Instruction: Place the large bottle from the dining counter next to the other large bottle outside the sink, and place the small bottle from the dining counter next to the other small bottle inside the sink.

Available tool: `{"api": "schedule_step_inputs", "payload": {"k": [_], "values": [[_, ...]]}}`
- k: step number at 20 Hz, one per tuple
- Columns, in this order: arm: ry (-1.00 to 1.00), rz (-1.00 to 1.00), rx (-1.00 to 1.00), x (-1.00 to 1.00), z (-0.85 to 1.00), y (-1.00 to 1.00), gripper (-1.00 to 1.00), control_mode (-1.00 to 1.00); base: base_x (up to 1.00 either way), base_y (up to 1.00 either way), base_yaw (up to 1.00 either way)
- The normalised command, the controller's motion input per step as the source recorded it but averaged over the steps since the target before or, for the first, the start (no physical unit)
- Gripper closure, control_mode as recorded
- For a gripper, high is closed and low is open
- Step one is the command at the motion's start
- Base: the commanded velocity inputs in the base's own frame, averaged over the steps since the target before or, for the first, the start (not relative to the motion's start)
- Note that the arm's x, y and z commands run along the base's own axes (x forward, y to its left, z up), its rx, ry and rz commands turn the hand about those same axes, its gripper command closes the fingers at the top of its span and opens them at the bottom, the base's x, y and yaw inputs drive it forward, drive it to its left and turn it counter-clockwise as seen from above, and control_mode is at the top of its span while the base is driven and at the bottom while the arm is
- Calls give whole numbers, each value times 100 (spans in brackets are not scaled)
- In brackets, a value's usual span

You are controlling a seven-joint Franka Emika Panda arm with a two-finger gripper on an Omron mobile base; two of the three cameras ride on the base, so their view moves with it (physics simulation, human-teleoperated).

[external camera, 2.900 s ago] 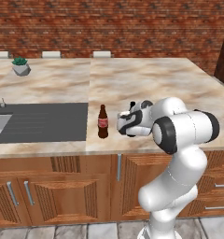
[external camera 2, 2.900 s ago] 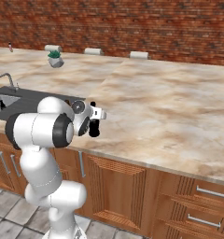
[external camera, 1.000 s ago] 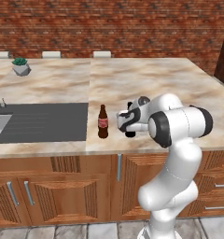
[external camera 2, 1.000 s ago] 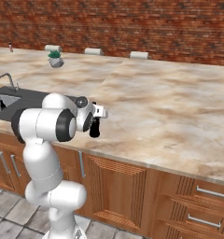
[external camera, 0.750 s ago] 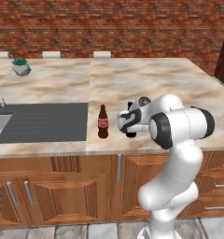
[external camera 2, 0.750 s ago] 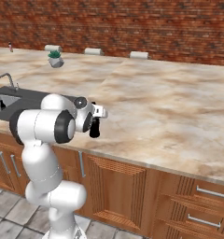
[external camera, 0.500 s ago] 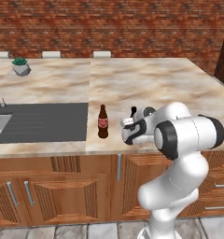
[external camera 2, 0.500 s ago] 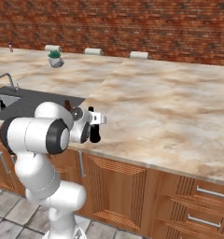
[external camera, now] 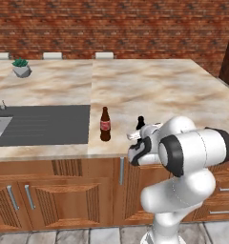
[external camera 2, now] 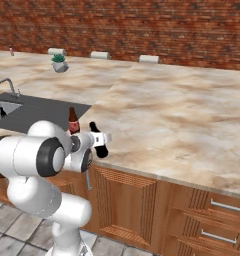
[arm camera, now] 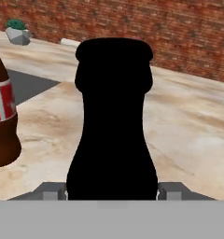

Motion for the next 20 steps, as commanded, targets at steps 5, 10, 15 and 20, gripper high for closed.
{"api": "schedule_step_inputs", "payload": {"k": [5,10,15,20], "values": [[-14,0,1,-11,17,0,100,-100,0,0,0],[-5,-2,10,0,27,0,100,-100,0,0,0],[0,-3,14,6,22,0,100,-100,0,0,0],[0,-1,15,34,0,0,100,-100,0,0,0]]}}
